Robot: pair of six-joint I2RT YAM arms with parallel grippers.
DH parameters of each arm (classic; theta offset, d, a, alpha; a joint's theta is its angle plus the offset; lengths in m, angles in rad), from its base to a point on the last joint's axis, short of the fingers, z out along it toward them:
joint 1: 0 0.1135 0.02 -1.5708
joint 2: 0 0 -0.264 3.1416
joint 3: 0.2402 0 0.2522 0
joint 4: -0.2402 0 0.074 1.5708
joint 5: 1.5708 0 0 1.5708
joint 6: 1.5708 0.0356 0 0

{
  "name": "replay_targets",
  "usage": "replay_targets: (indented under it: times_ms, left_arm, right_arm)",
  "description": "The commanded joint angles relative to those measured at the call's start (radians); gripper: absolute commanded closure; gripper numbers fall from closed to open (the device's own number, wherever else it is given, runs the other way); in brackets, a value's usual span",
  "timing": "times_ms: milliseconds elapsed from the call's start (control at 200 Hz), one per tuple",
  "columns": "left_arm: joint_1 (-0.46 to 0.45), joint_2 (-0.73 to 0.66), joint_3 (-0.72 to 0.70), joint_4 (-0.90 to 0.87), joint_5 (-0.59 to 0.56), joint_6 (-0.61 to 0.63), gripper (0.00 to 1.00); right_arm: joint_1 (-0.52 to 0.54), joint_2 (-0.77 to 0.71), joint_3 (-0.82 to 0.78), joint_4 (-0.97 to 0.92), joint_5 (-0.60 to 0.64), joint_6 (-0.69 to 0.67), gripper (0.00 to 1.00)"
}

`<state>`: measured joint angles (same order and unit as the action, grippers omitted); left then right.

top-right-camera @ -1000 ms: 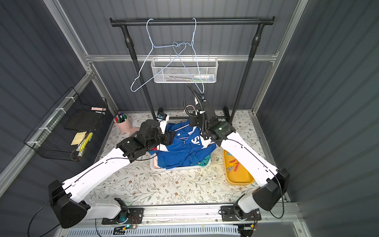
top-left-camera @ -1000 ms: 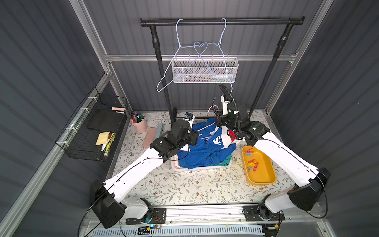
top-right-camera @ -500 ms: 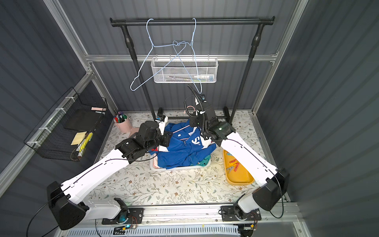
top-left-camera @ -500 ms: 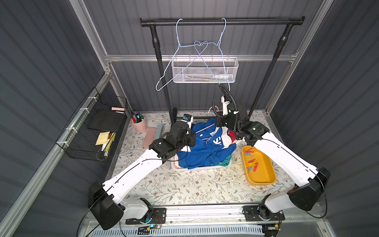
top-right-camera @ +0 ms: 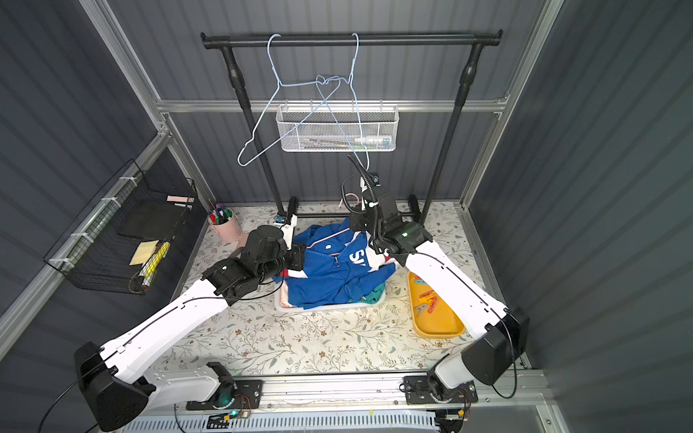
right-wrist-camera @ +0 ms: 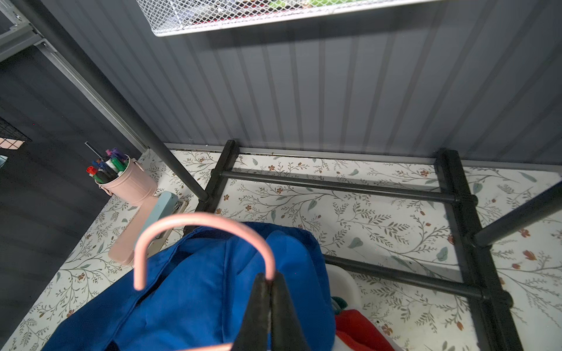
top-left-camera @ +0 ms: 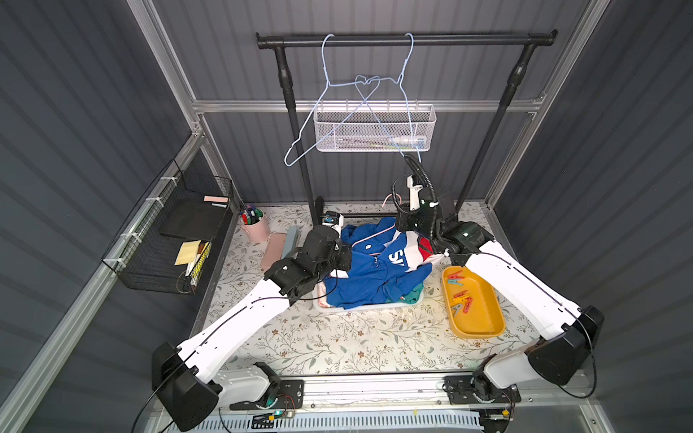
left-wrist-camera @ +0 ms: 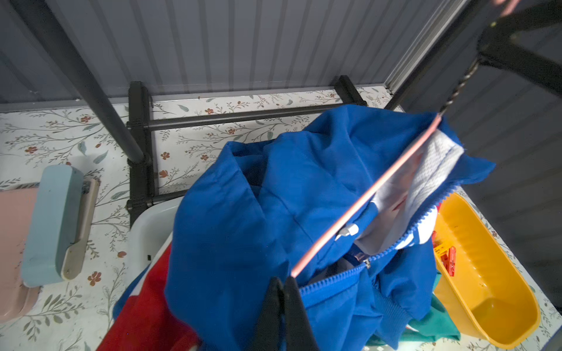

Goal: Remove the clothespins securing jackets to the hanger
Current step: Remove the jacket from the hanger.

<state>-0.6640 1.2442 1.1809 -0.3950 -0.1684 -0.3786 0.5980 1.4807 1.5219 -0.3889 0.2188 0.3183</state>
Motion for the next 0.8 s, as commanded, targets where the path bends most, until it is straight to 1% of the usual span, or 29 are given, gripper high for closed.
replay_targets:
  times_ms: [0,55,120,160,310,420,490,505,525,535,555,605,655,690,735,795]
  left_arm:
    - [0.043,-0.041,-0.025,-0.027,-0.051,-0.037,1.00]
    - [0.086,-0.064,-0.041,-0.012,-0.037,-0.039,1.00]
    - [0.154,-0.095,-0.076,0.031,0.019,-0.028,1.00]
    - [0.177,-0.104,-0.093,0.049,0.040,-0.025,1.00]
    - [0.194,-0.084,-0.138,0.079,0.058,-0.031,1.00]
    - [0.198,-0.063,-0.163,0.141,0.127,-0.039,1.00]
    - [0.198,-0.045,-0.175,0.193,0.199,-0.024,1.00]
    - [0.198,-0.043,-0.177,0.206,0.216,-0.018,0.95]
    - [0.198,-0.041,-0.179,0.220,0.237,-0.010,0.85]
    - [0.198,-0.039,-0.181,0.228,0.246,-0.007,0.78]
    - [0.198,-0.041,-0.182,0.240,0.262,0.002,0.69]
    - [0.198,-0.055,-0.184,0.280,0.301,0.027,0.54]
    - [0.198,-0.081,-0.188,0.310,0.314,0.037,0.37]
    - [0.198,-0.100,-0.189,0.324,0.318,0.047,0.28]
    - [0.198,-0.121,-0.188,0.333,0.332,0.061,0.20]
    - [0.198,-0.141,-0.193,0.347,0.371,0.079,0.15]
  right_arm:
    - [-0.050,-0.040,-0.024,0.023,-0.015,0.017,1.00]
    - [-0.074,-0.049,-0.036,0.024,-0.033,0.027,1.00]
    - [-0.108,-0.062,-0.059,0.035,-0.070,0.047,1.00]
    - [-0.128,-0.072,-0.075,0.046,-0.093,0.062,1.00]
    - [-0.208,-0.101,-0.138,0.100,-0.206,0.142,1.00]
    - [-0.230,-0.111,-0.179,0.152,-0.276,0.179,1.00]
    - [-0.231,-0.109,-0.191,0.176,-0.307,0.202,1.00]
    - [-0.231,-0.111,-0.195,0.184,-0.316,0.208,1.00]
    - [-0.232,-0.110,-0.201,0.199,-0.330,0.214,1.00]
    - [-0.233,-0.110,-0.205,0.207,-0.338,0.216,1.00]
    - [-0.233,-0.109,-0.209,0.221,-0.354,0.220,1.00]
    - [-0.234,-0.103,-0.207,0.234,-0.385,0.230,1.00]
    - [-0.234,-0.096,-0.206,0.243,-0.406,0.236,1.00]
    - [-0.236,-0.095,-0.206,0.251,-0.420,0.240,1.00]
    - [-0.241,-0.092,-0.206,0.260,-0.441,0.244,1.00]
    - [-0.255,-0.088,-0.203,0.269,-0.469,0.254,1.00]
